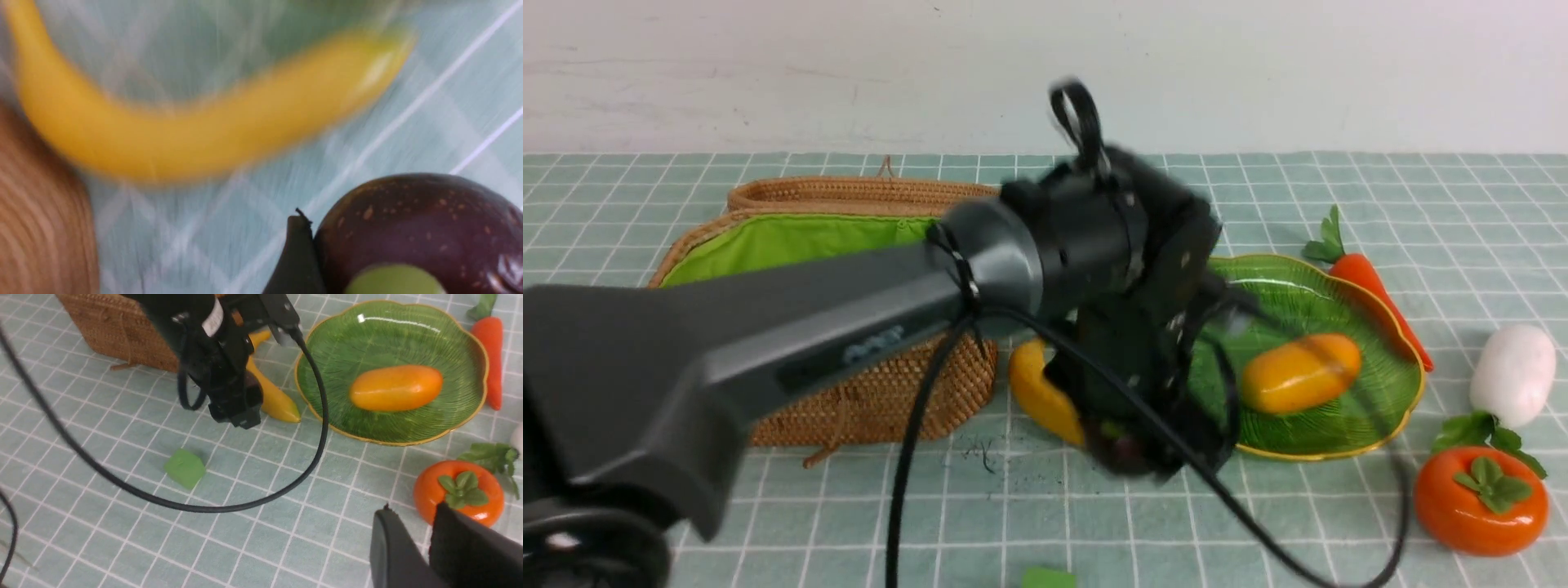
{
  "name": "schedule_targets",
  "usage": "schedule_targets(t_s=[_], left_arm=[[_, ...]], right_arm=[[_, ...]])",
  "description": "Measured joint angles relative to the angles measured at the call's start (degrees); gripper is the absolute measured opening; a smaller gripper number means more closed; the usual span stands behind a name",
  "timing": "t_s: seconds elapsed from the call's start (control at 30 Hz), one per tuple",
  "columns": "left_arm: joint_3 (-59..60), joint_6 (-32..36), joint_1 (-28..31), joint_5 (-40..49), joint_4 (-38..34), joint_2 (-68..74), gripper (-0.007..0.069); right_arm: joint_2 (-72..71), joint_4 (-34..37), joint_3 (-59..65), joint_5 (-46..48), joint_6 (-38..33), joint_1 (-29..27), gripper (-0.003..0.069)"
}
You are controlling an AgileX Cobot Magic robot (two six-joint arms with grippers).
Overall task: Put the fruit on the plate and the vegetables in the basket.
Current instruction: Grab a mangosteen with your left arm and put it on the plate on the right
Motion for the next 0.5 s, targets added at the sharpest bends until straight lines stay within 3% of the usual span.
schedule_targets(t_s=[0.13,0.3,0.5], left_arm=[[-4.4,1.0,0.7,-14.0,-1.8,1.3,0.0563],[-5.4,2.4,1.9,-26.6,-3.1,7.0,0.0563],[-5.4,2.4,2.3,-32.9,-1.1,13.2,0.057]], right_arm=[[0.0,-4.4,0.0,0.0,5.7,0.0,0.0161],[0.0,-4.8,0.0,0.0,7.3,0.0,0.0169],[0.0,-2.7,0.0,0.3,7.3,0.0,0.0178]])
